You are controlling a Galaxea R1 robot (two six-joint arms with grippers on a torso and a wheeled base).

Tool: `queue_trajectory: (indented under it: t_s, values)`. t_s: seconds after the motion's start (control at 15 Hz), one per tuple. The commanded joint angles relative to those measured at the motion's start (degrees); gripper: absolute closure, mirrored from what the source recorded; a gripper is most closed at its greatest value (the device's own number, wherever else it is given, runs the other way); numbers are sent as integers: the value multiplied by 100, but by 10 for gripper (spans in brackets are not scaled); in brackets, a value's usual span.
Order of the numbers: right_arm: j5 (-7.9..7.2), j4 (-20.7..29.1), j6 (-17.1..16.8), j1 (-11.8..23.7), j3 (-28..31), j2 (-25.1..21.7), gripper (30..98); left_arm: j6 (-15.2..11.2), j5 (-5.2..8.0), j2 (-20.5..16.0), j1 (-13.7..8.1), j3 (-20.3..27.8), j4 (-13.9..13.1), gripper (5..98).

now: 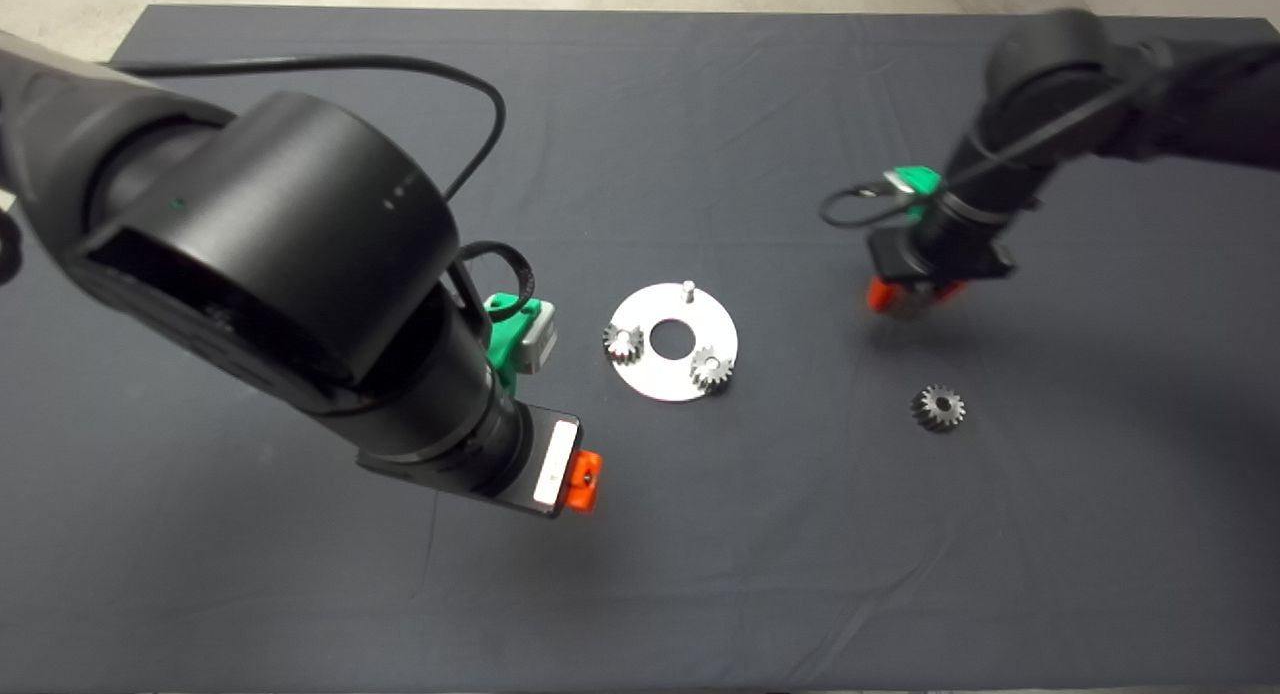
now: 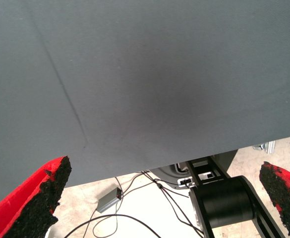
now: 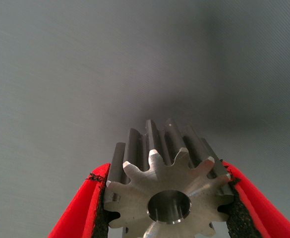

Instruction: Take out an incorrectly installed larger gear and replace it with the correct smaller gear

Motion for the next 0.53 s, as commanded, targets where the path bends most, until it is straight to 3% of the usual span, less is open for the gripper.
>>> queue_trajectory:
  t_s: [0.0,0.47]
  values:
    - [-418,-505,7,-52,869,-842,800,16,356,24,-67,-6,-8,60]
    - [-418,-840,7,-54,1032,-880,801,7,356,24,-67,38,-15,60]
